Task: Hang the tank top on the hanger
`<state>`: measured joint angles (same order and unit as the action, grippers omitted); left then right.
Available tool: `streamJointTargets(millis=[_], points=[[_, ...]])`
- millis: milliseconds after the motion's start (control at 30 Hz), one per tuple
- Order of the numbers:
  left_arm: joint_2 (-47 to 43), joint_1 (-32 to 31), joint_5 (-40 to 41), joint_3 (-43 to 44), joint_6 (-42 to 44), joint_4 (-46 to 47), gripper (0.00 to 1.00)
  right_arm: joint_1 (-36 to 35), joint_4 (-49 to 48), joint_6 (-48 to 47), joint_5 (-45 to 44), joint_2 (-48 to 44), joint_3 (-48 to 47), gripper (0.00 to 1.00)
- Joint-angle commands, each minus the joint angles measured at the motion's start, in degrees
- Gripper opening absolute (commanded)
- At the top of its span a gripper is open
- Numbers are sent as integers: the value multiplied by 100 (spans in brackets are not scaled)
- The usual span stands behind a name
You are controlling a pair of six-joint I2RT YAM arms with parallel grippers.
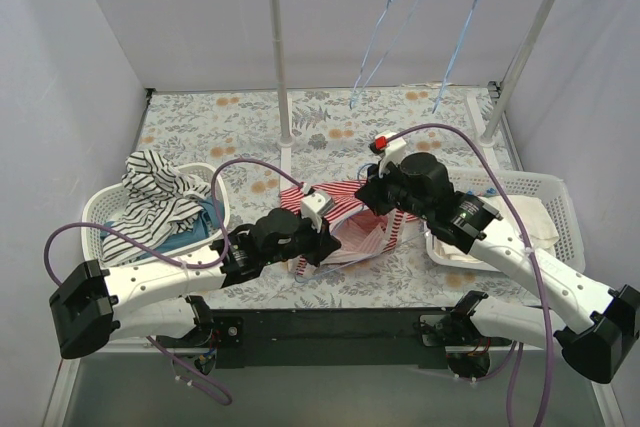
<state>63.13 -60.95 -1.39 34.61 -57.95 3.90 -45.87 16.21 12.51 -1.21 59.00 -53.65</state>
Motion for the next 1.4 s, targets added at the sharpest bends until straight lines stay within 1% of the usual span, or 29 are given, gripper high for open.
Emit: streamJointTargets(millis=[0,67,100,133,167,200,267,300,333,367,400,433,467,500,533,633,667,700,767,833,867,933,1033,1133,1200,1367], points=[[-187,-22,437,248,-215,164,6,-186,-145,-73,-501,-29,-67,1],[-231,-22,499,309,-321,120,19,-273,-109,-135,-686,-38,-102,1],[-257,-22,612,336,-391,50,37,-300,-74,-170,-879,-38,-111,1],[-301,-22,683,371,-523,-3,45,-335,-65,-240,-994,-38,-120,1],[-328,-22,762,406,-585,-64,48,-414,-39,-275,-1082,-38,-146,1],[-363,-22,841,484,-655,-222,55,-440,-47,-311,-1222,-21,-137,1],[-529,-22,1262,555,-997,-363,61,-510,-30,-399,-1320,-3,-146,1],[-608,-22,1420,616,-1138,-703,61,-537,-30,-416,-1390,15,-146,1],[-696,-22,1761,634,-1244,-828,61,-546,-21,-442,-1417,23,-155,1],[-871,-22,1974,661,-1636,-995,61,-581,-21,-460,-1399,24,-163,1],[-934,-5,2202,696,-1814,-1423,60,-599,-21,-478,-1382,41,-172,1],[-969,4,2361,801,-1981,-1680,57,-616,-30,-495,-1364,41,-190,1],[-987,21,2641,854,-2453,-1978,55,-651,-30,-530,-1355,50,-199,1],[-979,74,2687,907,-2623,-2538,53,-669,-21,-557,-1320,67,-199,1],[-961,100,2670,951,-2799,-2752,53,-687,-30,-574,-1294,59,-216,1],[-847,171,2346,855,-3300,-3421,45,-748,-21,-636,-1267,41,-208,1],[-812,180,2249,793,-3441,-3579,38,-766,-21,-653,-1276,32,-190,1],[-768,180,2161,715,-3633,-3755,37,-775,-30,-654,-1276,24,-181,1],[-706,180,1968,400,-3775,-3774,33,-783,-30,-663,-1302,-3,-146,1],[-741,180,1792,153,-3811,-3564,32,-783,-39,-662,-1303,-20,-128,1],[-767,180,1704,-31,-3811,-3285,32,-792,-30,-662,-1294,-38,-120,1],[-750,180,1624,-147,-3794,-3115,34,-792,-39,-654,-1311,-47,-102,1],[-557,180,1773,-209,-3776,-3071,38,-801,-47,-645,-1346,-64,-111,1],[-442,180,1651,-393,-3679,-2703,41,-801,-47,-636,-1355,-91,-84,1],[-434,180,1545,-507,-3539,-2281,42,-801,-39,-636,-1364,-99,-76,1],[-214,180,1606,-631,-3389,-1841,44,-810,-56,-601,-1382,-108,-76,1]])
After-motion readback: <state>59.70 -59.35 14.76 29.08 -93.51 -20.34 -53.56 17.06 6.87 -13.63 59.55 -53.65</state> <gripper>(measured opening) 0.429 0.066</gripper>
